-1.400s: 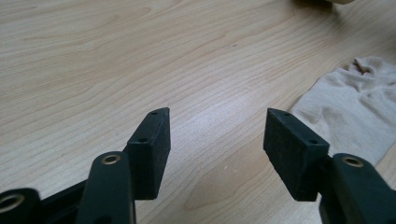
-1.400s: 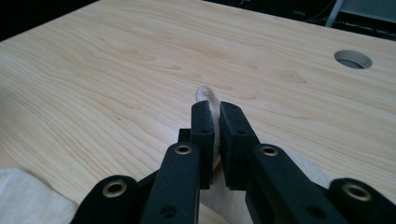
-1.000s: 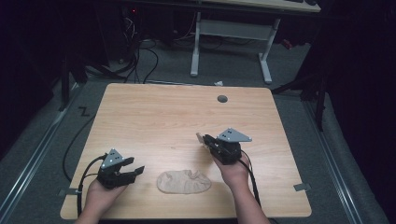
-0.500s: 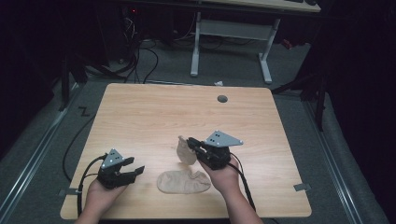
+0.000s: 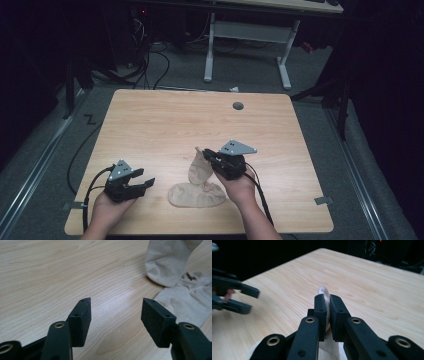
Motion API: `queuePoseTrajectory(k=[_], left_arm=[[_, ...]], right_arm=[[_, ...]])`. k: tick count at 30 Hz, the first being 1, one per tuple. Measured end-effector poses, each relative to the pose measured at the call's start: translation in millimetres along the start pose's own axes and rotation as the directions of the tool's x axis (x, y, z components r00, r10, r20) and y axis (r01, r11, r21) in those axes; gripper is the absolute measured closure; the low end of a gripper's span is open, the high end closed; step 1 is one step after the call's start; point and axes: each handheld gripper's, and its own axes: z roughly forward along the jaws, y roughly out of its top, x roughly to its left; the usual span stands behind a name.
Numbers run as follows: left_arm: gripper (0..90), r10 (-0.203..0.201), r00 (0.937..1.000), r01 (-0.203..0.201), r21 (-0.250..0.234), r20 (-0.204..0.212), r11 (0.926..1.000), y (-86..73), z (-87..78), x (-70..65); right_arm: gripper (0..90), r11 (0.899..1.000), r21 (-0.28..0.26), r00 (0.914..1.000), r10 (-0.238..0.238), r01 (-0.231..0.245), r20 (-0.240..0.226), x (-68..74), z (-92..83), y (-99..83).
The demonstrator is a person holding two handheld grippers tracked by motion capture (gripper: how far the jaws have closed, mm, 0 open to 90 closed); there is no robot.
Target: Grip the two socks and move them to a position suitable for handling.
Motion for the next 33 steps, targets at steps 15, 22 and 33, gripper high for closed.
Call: queuePoseTrajectory(k=[15, 22, 33], left_arm=[[41.8, 0.022, 0.9995, -0.021, 0.000, 0.022, 0.9998, 6.4, 8.1, -4.9], [41.8, 0.046, 0.9977, -0.046, 0.005, 0.050, 0.9989, 14.6, 21.0, -12.1], [42.2, 0.065, 0.9926, -0.066, 0.014, 0.103, 0.9977, 31.0, 48.9, -28.8]], right_arm=[[84.9, 0.995, 0.069, 0.9950, 0.073, -0.078, 0.069, -28.0, 6.6, -27.0], [84.2, 0.985, 0.112, 0.9862, 0.116, -0.129, 0.118, -42.1, 2.4, -44.8], [76.2, 0.965, 0.186, 0.9659, 0.144, -0.185, 0.216, -59.4, -11.1, -72.0]])
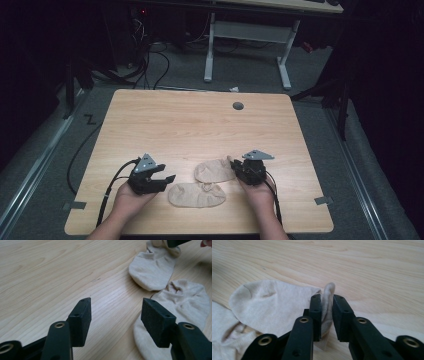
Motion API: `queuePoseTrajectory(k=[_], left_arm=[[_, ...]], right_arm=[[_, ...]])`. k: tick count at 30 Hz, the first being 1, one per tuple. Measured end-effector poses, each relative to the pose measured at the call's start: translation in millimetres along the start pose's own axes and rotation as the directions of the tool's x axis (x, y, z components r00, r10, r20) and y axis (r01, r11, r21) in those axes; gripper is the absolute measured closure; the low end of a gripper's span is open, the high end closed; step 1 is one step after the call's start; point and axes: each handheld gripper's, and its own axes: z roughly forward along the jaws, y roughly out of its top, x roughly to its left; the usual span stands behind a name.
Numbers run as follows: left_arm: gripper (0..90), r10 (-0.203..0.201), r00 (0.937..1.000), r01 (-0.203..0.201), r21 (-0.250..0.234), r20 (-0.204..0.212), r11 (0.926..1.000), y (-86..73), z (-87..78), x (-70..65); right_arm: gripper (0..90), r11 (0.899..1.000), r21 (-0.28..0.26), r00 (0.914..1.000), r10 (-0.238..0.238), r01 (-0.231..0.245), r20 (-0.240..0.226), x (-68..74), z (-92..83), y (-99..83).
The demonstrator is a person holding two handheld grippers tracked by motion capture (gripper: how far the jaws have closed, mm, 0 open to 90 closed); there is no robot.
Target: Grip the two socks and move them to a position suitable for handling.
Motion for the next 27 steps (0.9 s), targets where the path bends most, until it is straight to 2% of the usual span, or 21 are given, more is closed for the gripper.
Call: queuePoseTrajectory(k=[4, 9, 13, 17, 19, 27], left_arm=[[42.7, 0.002, 0.9999, -0.002, 0.018, 0.015, 0.9998, 6.4, 11.4, -4.8], [43.4, 0.033, 0.9990, -0.034, 0.032, 0.031, 0.9989, 14.3, 27.7, -15.1], [44.4, 0.016, 0.9987, -0.017, 0.033, 0.048, 0.9993, 20.1, 43.8, -19.8], [46.1, -0.004, 0.9977, 0.001, 0.048, 0.067, 0.9989, 23.9, 56.7, -23.8], [48.5, 0.003, 0.9979, -0.007, 0.063, 0.065, 0.9980, 25.4, 62.2, -26.2], [60.1, -0.010, 0.9978, 0.003, 0.099, 0.066, 0.9951, 25.7, 72.6, -27.4]], right_arm=[[70.6, 1.000, -0.002, 0.9994, 0.027, -0.027, 0.021, -8.3, -7.0, -5.4], [66.5, 0.998, -0.021, 0.9976, 0.055, -0.054, 0.042, -13.1, -17.1, -10.8], [63.1, 0.998, -0.019, 0.9965, 0.064, -0.063, 0.054, -15.4, -20.5, -15.6], [60.5, 0.997, -0.001, 0.9958, 0.072, -0.072, 0.056, -16.5, -19.2, -18.8], [59.8, 0.997, 0.013, 0.9957, 0.074, -0.075, 0.056, -16.2, -17.1, -20.6], [56.8, 0.997, 0.029, 0.9959, 0.063, -0.065, 0.064, -12.9, -9.5, -20.8]])
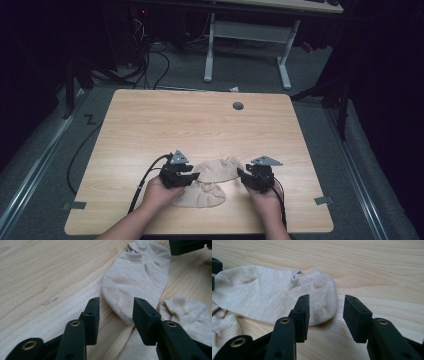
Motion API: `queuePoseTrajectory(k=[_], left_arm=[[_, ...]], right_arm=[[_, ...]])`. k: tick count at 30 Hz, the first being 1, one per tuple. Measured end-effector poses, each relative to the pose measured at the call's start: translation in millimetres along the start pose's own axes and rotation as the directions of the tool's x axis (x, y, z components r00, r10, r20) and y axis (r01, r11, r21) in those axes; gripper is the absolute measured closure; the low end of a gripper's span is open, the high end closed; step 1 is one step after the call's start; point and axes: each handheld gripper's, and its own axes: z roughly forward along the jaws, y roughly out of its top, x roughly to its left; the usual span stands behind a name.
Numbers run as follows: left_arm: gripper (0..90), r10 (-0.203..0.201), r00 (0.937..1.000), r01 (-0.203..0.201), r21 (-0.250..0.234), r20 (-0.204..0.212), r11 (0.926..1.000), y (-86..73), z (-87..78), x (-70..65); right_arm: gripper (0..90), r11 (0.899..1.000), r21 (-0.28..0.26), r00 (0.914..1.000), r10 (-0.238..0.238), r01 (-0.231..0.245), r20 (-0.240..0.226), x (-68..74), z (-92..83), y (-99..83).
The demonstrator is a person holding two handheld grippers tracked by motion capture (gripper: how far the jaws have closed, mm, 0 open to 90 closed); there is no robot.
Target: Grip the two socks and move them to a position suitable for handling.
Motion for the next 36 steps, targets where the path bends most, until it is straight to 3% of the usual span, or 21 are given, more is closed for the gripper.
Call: queuePoseTrajectory(k=[7, 11, 17, 24, 28, 32, 36], left_arm=[[84.6, 0.057, 0.9982, -0.057, 0.025, -0.017, 0.9981, -1.3, 2.7, -5.3], [87.0, 0.088, 0.9950, -0.088, 0.016, -0.047, 0.9960, -2.2, -1.0, -8.2], [87.8, 0.051, 0.9951, -0.052, -0.012, -0.085, 0.9986, -5.8, -13.5, 1.8], [88.0, 0.019, 0.9922, -0.023, -0.033, -0.123, 0.9992, -14.3, -25.1, 11.9], [88.2, 0.015, 0.9898, -0.023, -0.054, -0.142, 0.9983, -17.6, -33.2, 14.0], [88.2, -0.006, 0.9874, -0.007, -0.084, -0.158, 0.9964, -22.6, -44.5, 16.3], [88.3, -0.010, 0.9843, -0.009, -0.105, -0.176, 0.9944, -27.5, -58.8, 16.3]], right_arm=[[56.6, 1.000, 0.016, 0.9999, 0.005, -0.005, -0.013, -0.9, 9.7, 4.0], [58.8, 0.999, 0.047, 0.9991, 0.005, -0.003, -0.043, -0.6, 18.5, 3.8], [63.3, 0.997, 0.063, 0.9970, -0.036, 0.040, -0.069, 10.2, 23.7, 8.5], [79.1, 0.992, 0.076, 0.9914, -0.089, 0.097, -0.096, 26.3, 32.9, 15.3], [85.8, 0.991, 0.039, 0.9881, -0.120, 0.124, -0.096, 32.0, 31.4, 20.6], [86.3, 0.990, -0.008, 0.9851, -0.139, 0.139, -0.102, 38.1, 27.5, 25.7], [86.4, 0.987, -0.020, 0.9796, -0.160, 0.159, -0.121, 44.9, 25.9, 28.4]])
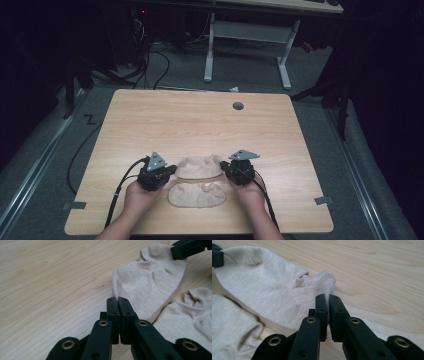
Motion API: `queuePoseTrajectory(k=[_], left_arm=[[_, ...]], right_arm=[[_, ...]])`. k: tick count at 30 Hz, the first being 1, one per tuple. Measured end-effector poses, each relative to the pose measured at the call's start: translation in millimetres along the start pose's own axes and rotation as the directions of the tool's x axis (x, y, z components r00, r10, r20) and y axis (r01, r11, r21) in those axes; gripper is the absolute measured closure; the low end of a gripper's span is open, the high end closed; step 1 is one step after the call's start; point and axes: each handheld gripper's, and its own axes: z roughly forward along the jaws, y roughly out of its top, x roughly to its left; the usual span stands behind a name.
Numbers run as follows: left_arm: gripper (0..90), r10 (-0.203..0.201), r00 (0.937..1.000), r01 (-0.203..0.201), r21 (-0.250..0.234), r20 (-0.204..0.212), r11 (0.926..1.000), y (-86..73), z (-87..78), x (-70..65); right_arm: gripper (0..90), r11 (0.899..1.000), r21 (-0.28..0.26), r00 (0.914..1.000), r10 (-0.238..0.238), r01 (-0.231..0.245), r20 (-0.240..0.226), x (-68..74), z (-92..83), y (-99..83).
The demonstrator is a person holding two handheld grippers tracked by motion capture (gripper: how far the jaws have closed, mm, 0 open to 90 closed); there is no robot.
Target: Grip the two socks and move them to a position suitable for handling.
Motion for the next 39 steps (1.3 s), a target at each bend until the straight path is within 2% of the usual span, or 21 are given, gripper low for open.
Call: queuePoseTrajectory(k=[6, 10, 14, 16, 20, 22, 26, 28, 33, 37, 39], left_arm=[[88.3, -0.020, 0.9997, 0.020, -0.021, -0.013, 0.9996, -0.7, -11.1, 2.3], [88.4, -0.023, 0.9996, 0.023, -0.025, 0.015, 0.9994, 0.1, -16.0, 1.4], [88.4, -0.019, 0.9989, 0.020, -0.018, 0.043, 0.9997, -0.1, -20.7, -1.9], [88.5, -0.026, 0.9983, 0.027, -0.024, 0.053, 0.9994, 0.2, -23.0, -4.7], [88.6, -0.014, 0.9979, 0.015, -0.017, 0.064, 0.9997, -0.9, -29.9, -11.2], [88.7, -0.027, 0.9964, 0.028, -0.010, 0.081, 0.9996, -3.3, -35.3, -15.3], [88.6, -0.012, 0.9963, 0.011, 0.015, 0.085, 0.9998, -6.3, -48.0, -24.4], [88.6, -0.017, 0.9957, 0.015, 0.021, 0.091, 0.9997, -10.6, -49.6, -28.1], [88.6, 0.024, 0.9955, -0.027, 0.031, 0.091, 0.9992, -16.4, -51.5, -36.7], [88.7, 0.012, 0.9939, -0.016, 0.035, 0.109, 0.9993, -18.1, -54.3, -37.0], [88.6, 0.026, 0.9937, -0.031, 0.044, 0.109, 0.9985, -19.3, -54.6, -39.2]], right_arm=[[86.4, 0.999, -0.017, 0.9987, -0.050, 0.050, -0.006, 11.5, 0.6, 4.3], [86.3, 0.999, -0.014, 0.9985, -0.052, 0.052, -0.016, 17.0, -5.6, 4.1], [86.3, 0.996, -0.037, 0.9969, -0.078, 0.078, -0.011, 21.8, -20.8, 0.6], [86.3, 0.996, -0.042, 0.9972, -0.074, 0.073, -0.010, 23.1, -26.3, -3.5], [86.2, 0.995, -0.058, 0.9962, -0.086, 0.085, -0.011, 25.3, -36.5, -7.5], [86.2, 0.994, -0.071, 0.9957, -0.089, 0.087, -0.024, 27.2, -42.9, -9.4], [86.2, 0.990, -0.082, 0.9923, -0.118, 0.115, -0.038, 35.2, -55.8, -17.9], [86.2, 0.989, -0.086, 0.9910, -0.126, 0.122, -0.044, 38.1, -59.3, -22.5], [86.3, 0.990, -0.083, 0.9909, -0.122, 0.117, -0.056, 43.6, -64.6, -32.2], [86.3, 0.990, -0.075, 0.9909, -0.121, 0.117, -0.058, 47.3, -66.2, -36.6], [86.3, 0.991, -0.070, 0.9908, -0.121, 0.116, -0.061, 48.4, -66.3, -37.8]])
